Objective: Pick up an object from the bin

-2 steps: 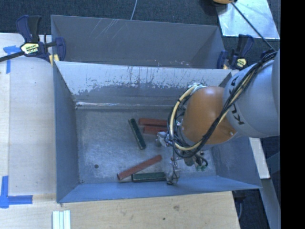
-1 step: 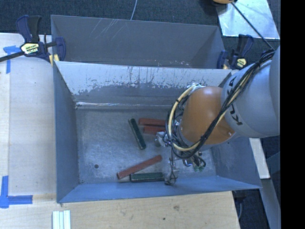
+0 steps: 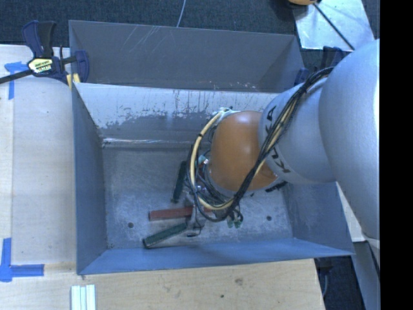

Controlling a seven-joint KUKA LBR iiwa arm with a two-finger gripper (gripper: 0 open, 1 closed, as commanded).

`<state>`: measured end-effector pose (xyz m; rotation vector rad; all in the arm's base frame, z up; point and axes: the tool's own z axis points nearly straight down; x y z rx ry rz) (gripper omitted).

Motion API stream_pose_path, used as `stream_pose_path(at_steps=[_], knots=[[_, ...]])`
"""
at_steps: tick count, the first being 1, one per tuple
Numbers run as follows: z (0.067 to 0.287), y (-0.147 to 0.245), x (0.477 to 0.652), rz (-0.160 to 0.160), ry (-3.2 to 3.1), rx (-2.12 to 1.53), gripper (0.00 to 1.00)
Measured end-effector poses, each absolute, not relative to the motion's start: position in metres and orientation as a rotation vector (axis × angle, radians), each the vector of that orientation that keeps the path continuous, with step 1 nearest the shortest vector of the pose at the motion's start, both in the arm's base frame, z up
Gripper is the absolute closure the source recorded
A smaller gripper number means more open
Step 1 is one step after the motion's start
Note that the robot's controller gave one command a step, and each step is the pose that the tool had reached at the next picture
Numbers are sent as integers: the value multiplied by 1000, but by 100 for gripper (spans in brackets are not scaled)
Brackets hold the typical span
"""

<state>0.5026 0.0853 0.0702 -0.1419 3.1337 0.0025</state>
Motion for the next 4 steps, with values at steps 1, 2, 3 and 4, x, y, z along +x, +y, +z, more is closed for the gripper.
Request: stream_pose_path(at_steps=[1,2,3,4], knots=[[70,85,503,2,3134,-142,100],[191,79,504,0,3138,-86,100],[191,79,504,0,3138,-87,100],[219,69,514,0,3138,-104,100]])
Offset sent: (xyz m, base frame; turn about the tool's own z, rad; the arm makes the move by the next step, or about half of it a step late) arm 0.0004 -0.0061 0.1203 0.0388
